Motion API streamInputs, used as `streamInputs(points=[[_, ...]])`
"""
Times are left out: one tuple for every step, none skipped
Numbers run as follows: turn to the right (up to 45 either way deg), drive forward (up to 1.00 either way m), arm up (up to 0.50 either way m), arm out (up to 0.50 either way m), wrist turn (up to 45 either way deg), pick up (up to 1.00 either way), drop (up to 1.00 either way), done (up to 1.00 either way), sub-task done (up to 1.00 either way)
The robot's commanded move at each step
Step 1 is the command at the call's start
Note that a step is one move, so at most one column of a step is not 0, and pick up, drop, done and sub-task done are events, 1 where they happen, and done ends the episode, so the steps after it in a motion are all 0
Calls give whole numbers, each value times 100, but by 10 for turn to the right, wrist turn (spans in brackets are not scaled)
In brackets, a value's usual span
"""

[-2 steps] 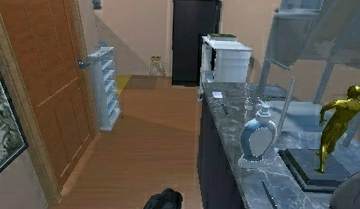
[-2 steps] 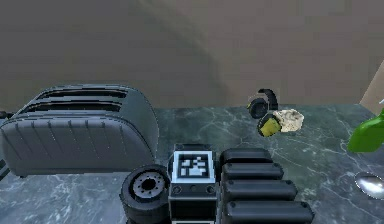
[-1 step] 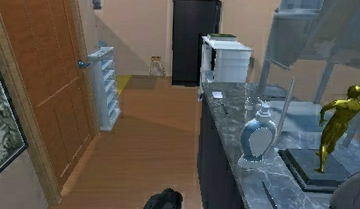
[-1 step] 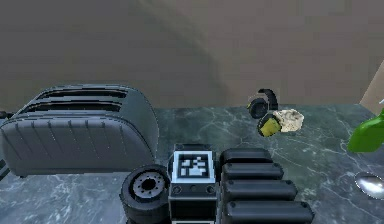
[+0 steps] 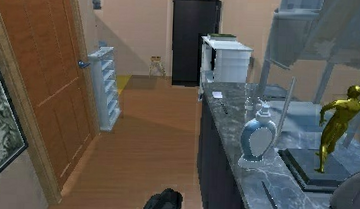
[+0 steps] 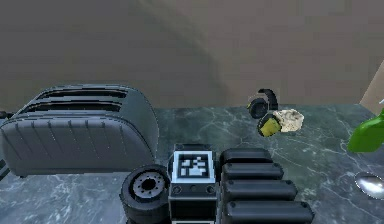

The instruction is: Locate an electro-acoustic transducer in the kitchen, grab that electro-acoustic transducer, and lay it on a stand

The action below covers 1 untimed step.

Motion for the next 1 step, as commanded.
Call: streamInputs(points=[[450,0,0,0,0,0,0,0,0]])
